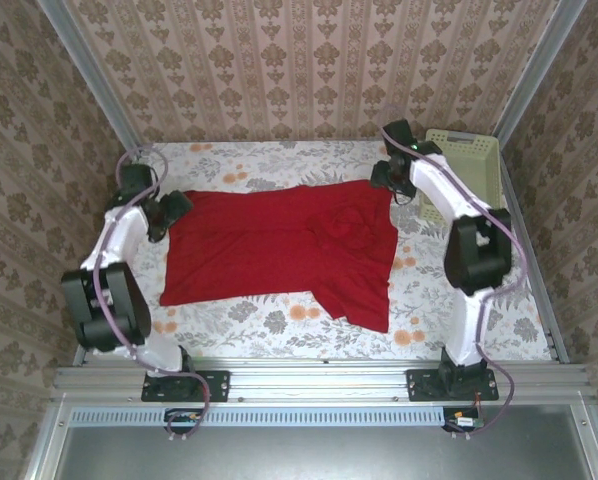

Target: Fold the inside-out t-shirt

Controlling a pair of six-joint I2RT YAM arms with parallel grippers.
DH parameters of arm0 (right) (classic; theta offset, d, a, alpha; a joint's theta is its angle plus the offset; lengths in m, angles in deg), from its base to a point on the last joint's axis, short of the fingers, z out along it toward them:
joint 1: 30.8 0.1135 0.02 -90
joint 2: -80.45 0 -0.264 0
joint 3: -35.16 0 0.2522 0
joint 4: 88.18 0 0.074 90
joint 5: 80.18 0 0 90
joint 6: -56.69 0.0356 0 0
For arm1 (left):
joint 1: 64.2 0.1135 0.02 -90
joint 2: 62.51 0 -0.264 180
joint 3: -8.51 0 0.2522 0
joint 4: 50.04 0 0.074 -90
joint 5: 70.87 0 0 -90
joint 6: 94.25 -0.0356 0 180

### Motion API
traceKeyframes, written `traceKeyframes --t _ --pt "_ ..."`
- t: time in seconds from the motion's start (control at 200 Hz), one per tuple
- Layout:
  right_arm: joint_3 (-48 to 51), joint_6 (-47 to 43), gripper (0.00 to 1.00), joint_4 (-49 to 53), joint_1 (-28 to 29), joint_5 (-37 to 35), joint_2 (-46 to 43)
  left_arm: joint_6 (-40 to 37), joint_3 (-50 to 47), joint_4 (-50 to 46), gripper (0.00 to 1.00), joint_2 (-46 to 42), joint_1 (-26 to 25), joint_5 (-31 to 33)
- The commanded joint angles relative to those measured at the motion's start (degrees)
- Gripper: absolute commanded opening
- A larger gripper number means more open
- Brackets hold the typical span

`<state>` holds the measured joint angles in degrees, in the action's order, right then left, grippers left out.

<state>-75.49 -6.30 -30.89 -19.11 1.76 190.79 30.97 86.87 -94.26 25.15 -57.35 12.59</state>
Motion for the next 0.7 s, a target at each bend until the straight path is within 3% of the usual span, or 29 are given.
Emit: traceKeyframes --t 0.0,0.16,0.345,0.495,0.695 --pt "13.3 1.1 0.71 -3.9 1.7 2.0 -11.3 1.8 -9.7 -2.9 0.82 -4.3 0.2 3.9" --pt "32.1 4.4 0.71 -7.5 4.9 2.4 -27.2 2.7 -19.5 -4.9 0.85 -11.3 1.2 4.6" --pt "48.2 7.8 0.72 -9.2 8.7 2.2 -41.1 2.7 -27.0 -7.8 0.8 -19.4 4.4 7.9" --pt "55.7 10.0 0.73 -9.3 11.3 3.2 -45.8 2.6 -31.6 -4.5 0.72 -20.7 7.0 4.8" --pt "61.2 11.6 0.73 -8.3 14.4 2.9 -47.2 2.5 -32.2 1.0 0.55 -15.5 7.7 2.6"
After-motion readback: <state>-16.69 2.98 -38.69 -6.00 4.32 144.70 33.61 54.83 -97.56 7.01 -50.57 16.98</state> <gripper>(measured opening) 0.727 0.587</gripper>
